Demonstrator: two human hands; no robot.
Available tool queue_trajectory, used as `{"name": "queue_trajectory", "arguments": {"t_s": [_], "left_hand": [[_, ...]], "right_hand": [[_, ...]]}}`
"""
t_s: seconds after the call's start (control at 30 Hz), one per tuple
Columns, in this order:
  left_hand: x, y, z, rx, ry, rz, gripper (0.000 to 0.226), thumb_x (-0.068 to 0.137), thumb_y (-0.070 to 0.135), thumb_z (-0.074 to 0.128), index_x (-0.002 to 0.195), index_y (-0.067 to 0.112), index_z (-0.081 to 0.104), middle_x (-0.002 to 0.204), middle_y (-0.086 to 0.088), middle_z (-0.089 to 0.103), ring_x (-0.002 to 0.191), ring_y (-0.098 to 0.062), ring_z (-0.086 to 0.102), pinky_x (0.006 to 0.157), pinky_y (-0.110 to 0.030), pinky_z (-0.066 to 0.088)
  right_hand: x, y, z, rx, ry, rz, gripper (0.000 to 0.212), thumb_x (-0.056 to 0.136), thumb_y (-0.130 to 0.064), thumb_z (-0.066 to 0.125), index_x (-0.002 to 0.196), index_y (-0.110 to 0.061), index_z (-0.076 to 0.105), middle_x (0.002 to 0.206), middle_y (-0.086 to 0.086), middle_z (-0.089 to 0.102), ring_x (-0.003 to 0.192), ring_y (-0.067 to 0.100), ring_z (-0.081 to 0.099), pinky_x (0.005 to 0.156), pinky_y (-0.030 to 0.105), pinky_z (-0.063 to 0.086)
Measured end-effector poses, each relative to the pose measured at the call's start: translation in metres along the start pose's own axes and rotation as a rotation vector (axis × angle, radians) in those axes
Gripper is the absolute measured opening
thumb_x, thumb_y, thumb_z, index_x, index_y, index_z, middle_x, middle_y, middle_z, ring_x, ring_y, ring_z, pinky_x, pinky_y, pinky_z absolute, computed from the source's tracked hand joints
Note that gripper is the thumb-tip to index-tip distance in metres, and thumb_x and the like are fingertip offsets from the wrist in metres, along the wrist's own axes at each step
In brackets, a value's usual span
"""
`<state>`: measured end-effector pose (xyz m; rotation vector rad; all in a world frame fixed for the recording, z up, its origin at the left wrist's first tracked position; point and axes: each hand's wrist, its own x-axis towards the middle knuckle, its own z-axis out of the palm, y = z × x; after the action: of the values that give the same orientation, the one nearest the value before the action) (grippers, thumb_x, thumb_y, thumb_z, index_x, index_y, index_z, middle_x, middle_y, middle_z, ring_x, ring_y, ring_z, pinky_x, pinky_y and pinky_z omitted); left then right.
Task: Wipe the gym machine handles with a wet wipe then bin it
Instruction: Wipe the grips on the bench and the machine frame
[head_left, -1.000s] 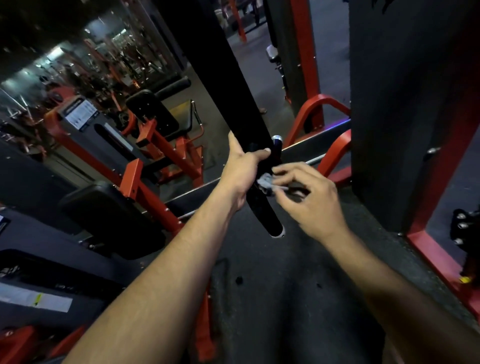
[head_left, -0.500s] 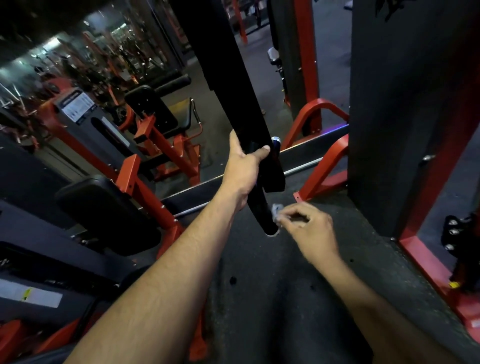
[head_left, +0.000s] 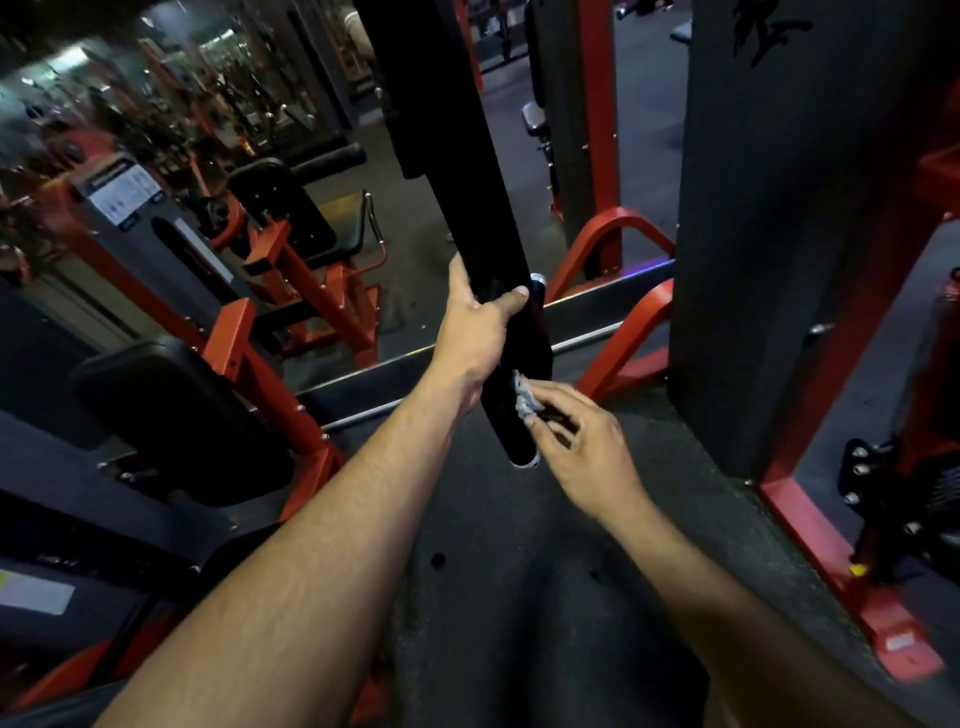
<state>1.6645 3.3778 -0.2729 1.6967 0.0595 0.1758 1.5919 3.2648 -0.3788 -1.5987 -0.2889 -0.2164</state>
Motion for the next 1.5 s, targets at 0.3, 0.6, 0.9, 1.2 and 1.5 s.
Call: {"name": "queue_trajectory", "arguments": {"t_s": [0.3,0.6,0.9,1.2,1.5], "left_hand": [[0.001,-0.002,-0.001,-0.030,-0.011,0.001,0.054,0.094,0.008,0.066,0.140,0.025,0.045,0.118,0.000,0.071,0.108,-0.020,0.070,0.086,-0.037,0.057],[0.001,-0.007,-0.010,-0.020,-0.008,-0.010,0.059,0.092,0.015,0.067,0.143,0.032,0.043,0.121,0.006,0.070,0.112,-0.018,0.069,0.103,-0.052,0.052],[0.003,-0.007,-0.014,0.031,-0.004,-0.006,0.061,0.091,0.019,0.069,0.144,0.032,0.042,0.122,0.009,0.069,0.115,-0.019,0.067,0.106,-0.057,0.048],[0.005,-0.010,-0.015,-0.008,-0.009,0.008,0.060,0.092,0.016,0.068,0.144,0.030,0.042,0.122,0.011,0.068,0.119,-0.021,0.065,0.107,-0.055,0.045],[0.005,-0.011,-0.014,-0.036,-0.021,0.011,0.059,0.090,0.019,0.069,0.142,0.033,0.044,0.115,0.020,0.069,0.118,-0.019,0.066,0.108,-0.057,0.046]], "right_hand": [[0.016,-0.030,0.007,0.305,0.096,0.131,0.023,0.097,-0.003,0.062,0.104,-0.021,0.073,0.092,-0.014,0.076,0.093,-0.004,0.069,0.086,0.015,0.050],[-0.005,-0.010,0.009,-0.106,0.030,-0.086,0.040,0.090,0.005,0.063,0.126,-0.013,0.069,0.124,-0.006,0.069,0.119,-0.001,0.060,0.105,0.019,0.044],[-0.014,0.032,0.008,-0.270,-0.021,0.034,0.037,0.087,0.001,0.067,0.117,-0.020,0.074,0.114,-0.013,0.072,0.105,-0.005,0.065,0.098,0.022,0.051],[0.019,0.015,0.003,-0.171,-0.098,0.138,0.028,0.092,-0.002,0.064,0.109,-0.023,0.073,0.102,-0.012,0.073,0.091,-0.016,0.062,0.086,0.010,0.044],[0.018,0.016,0.008,-0.361,-0.109,0.017,0.036,0.089,0.005,0.058,0.117,-0.013,0.073,0.112,-0.002,0.074,0.105,0.008,0.065,0.096,0.018,0.046]]}}
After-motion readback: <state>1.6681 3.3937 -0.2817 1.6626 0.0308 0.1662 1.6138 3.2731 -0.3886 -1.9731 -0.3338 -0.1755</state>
